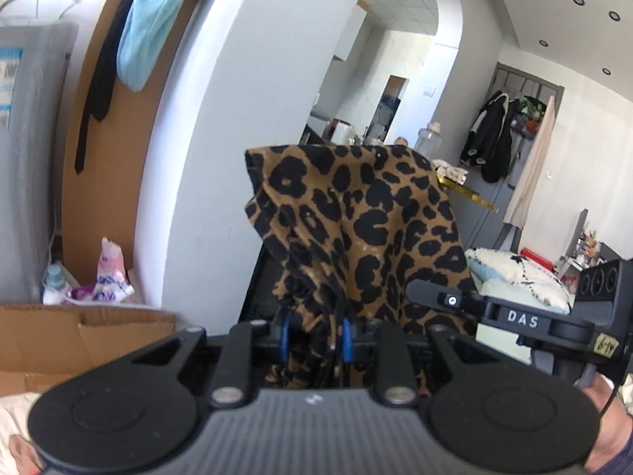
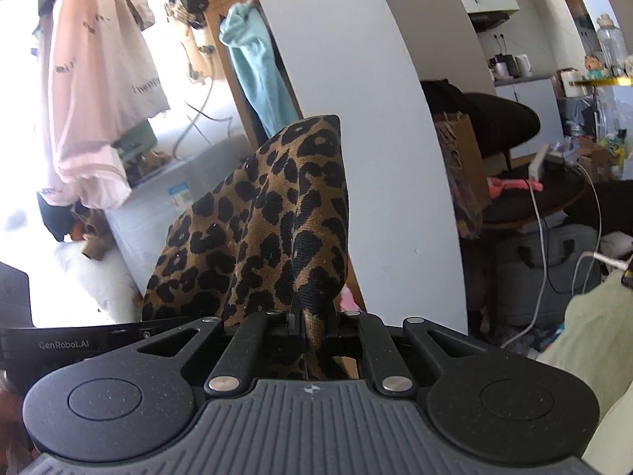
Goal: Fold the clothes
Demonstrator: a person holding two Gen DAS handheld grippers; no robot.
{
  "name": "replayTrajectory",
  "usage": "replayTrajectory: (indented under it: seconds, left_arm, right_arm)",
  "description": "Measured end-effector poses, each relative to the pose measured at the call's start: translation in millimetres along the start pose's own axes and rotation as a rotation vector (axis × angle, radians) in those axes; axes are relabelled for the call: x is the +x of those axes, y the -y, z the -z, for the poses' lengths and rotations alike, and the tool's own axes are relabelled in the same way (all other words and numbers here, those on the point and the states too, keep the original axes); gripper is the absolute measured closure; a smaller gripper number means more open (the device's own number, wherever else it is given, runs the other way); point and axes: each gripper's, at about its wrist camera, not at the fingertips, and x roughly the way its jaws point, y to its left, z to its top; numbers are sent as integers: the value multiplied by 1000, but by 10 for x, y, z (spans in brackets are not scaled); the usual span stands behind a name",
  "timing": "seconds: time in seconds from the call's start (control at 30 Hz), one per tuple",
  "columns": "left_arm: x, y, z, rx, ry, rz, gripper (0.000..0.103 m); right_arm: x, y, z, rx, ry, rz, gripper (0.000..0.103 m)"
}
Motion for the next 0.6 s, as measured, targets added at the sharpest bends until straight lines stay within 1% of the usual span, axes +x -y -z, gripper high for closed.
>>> replayTrajectory:
  seconds: [0.23,0.33,0.6]
  left_arm:
    - [396,-335,189,-12,-44,10,77]
    - [588,-457,294,-9,-62,7,77]
    - [1060,-740,659,-8,-116,27,77]
  right_arm:
    - [434,215,295,4,-33,36,97]
    - [627,364,464,28,-44,44,97]
    - [1020,676,940,52,-67,105,97]
